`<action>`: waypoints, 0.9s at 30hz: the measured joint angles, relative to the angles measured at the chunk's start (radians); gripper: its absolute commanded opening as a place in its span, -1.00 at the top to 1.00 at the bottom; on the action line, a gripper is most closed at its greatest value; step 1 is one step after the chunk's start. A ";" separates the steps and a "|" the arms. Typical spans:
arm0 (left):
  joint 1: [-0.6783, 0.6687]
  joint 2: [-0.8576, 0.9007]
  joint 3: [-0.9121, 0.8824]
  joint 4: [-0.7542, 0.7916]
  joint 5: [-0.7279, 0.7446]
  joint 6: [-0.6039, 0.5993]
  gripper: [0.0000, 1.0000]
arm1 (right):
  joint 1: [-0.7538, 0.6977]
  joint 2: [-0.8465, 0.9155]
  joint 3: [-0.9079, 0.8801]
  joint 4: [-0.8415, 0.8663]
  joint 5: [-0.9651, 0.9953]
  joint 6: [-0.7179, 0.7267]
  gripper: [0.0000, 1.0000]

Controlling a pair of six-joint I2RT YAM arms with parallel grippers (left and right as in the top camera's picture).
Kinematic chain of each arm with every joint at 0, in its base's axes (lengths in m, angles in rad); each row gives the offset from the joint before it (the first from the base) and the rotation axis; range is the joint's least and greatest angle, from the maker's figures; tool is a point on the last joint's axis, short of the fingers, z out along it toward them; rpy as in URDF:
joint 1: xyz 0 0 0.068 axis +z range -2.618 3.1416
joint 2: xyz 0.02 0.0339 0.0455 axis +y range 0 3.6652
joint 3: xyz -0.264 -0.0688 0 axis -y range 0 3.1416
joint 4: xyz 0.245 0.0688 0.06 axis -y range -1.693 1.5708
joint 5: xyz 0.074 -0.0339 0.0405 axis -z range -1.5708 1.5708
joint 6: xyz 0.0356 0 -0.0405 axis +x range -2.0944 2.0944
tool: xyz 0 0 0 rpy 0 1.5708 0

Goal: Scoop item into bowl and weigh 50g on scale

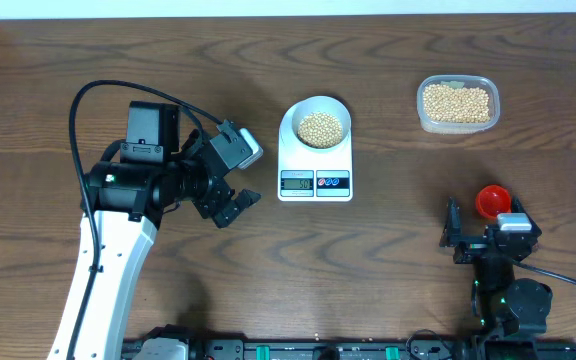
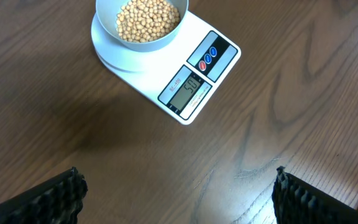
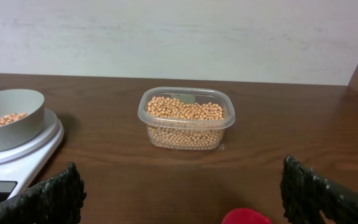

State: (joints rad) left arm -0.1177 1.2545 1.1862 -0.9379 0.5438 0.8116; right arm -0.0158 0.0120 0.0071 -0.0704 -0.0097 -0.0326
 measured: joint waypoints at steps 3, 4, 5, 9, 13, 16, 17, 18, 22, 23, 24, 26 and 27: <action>0.000 0.000 0.000 0.000 0.000 0.000 -0.96 | 0.000 0.000 0.000 0.000 0.000 0.000 -0.99; 0.000 0.000 0.000 0.000 0.000 0.000 -0.96 | 0.000 0.000 0.000 0.000 0.000 0.000 -0.99; 0.000 0.000 0.000 -0.005 0.000 0.000 -0.96 | 0.000 0.000 0.000 0.000 0.000 0.000 -0.99; -0.001 0.000 0.000 -0.050 0.000 0.000 -0.96 | 0.000 0.000 0.000 0.000 0.000 0.000 -0.99; -0.002 -0.001 0.000 -0.048 0.000 0.000 -0.96 | 0.000 0.000 0.000 0.000 0.000 0.000 -0.99; -0.002 -0.013 0.000 -0.048 0.000 0.000 -0.96 | 0.000 0.000 0.000 0.000 0.000 0.000 -0.98; -0.002 -0.021 0.000 -0.048 0.000 0.000 -0.96 | 0.000 0.000 0.000 0.000 0.000 0.000 -0.99; -0.002 -0.034 0.000 -0.047 0.000 0.000 -0.96 | 0.000 0.000 0.000 0.000 0.000 0.000 -0.98; -0.002 -0.094 0.000 -0.047 0.000 0.000 -0.96 | 0.000 0.000 0.000 0.000 0.002 0.000 -0.98; -0.002 -0.111 0.000 -0.047 0.000 -0.001 -0.96 | 0.000 0.000 0.000 0.000 0.002 0.000 -0.98; -0.002 -0.130 0.000 -0.047 0.000 -0.005 -0.96 | 0.000 0.000 0.000 0.000 0.003 0.000 -0.99; -0.002 -0.171 0.000 -0.047 0.000 -0.027 -0.96 | 0.000 0.000 0.000 0.000 0.003 0.000 -0.99; -0.002 -0.182 0.000 -0.046 0.000 -0.036 -0.96 | 0.000 0.000 0.000 0.000 0.003 0.000 -0.99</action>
State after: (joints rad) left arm -0.1196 1.0721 1.1862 -0.9836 0.5434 0.7753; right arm -0.0158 0.0120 0.0071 -0.0704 -0.0071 -0.0322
